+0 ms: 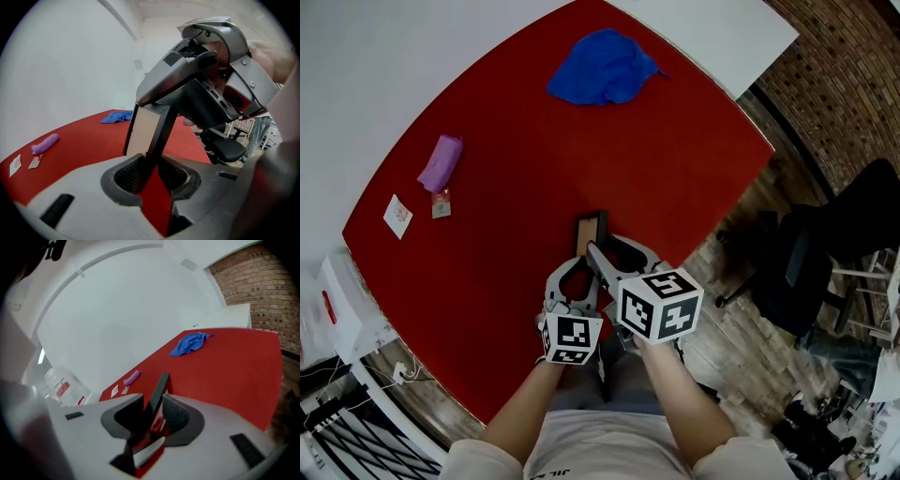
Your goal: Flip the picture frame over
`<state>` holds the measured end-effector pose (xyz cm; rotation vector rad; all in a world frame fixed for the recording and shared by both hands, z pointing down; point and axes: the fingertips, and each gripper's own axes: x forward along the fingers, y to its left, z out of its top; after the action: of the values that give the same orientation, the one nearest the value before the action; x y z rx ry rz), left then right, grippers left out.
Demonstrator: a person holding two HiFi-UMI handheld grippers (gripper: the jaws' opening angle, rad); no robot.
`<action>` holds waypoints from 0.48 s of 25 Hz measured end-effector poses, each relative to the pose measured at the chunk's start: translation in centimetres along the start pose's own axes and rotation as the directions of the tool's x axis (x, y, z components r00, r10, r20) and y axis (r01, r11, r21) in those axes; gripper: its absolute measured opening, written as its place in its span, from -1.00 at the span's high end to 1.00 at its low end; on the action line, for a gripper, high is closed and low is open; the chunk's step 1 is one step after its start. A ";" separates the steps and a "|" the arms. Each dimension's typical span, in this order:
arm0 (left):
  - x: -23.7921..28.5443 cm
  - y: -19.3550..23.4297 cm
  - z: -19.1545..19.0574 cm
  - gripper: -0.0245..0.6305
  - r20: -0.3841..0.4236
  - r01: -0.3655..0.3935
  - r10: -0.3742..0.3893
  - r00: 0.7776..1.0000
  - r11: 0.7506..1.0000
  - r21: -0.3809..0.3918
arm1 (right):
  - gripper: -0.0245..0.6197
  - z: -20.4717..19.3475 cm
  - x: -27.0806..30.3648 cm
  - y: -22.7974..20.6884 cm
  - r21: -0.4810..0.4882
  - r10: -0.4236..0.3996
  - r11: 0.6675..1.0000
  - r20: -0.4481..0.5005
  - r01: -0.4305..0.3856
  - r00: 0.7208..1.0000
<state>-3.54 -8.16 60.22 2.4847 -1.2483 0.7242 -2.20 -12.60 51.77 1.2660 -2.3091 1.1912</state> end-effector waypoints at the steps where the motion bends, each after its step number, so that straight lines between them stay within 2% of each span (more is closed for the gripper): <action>1: 0.1 -0.2 0.0 0.63 -0.002 0.008 -0.008 1.000 1.000 0.005 | 0.54 0.0 -0.1 -0.3 -0.002 -0.011 1.000 0.000 0.011 1.000; 5: 0.2 -1.1 -0.1 0.60 -0.014 0.045 -0.044 0.999 0.998 0.051 | 0.61 -0.2 -0.6 -1.7 0.036 -0.014 0.999 -0.008 0.014 1.000; 7: -0.2 -1.4 -0.4 0.59 -0.013 0.058 -0.058 0.998 0.997 0.050 | 0.69 -0.4 -0.7 -2.6 0.039 -0.020 0.999 -0.021 0.021 1.000; 9: -1.0 -1.2 -0.3 0.59 0.004 0.054 -0.054 0.999 0.998 0.020 | 0.71 -0.7 -0.8 -3.5 0.029 -0.038 0.999 -0.031 0.039 0.999; 12: -2.0 0.2 0.7 0.59 0.041 0.024 -0.021 0.999 0.998 -0.066 | 0.72 -1.0 -0.8 -5.2 0.042 -0.062 0.997 -0.032 0.064 0.998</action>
<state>-4.51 -7.25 58.50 2.4672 -1.2356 0.6200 2.20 -12.84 54.77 1.3156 -2.2167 1.2360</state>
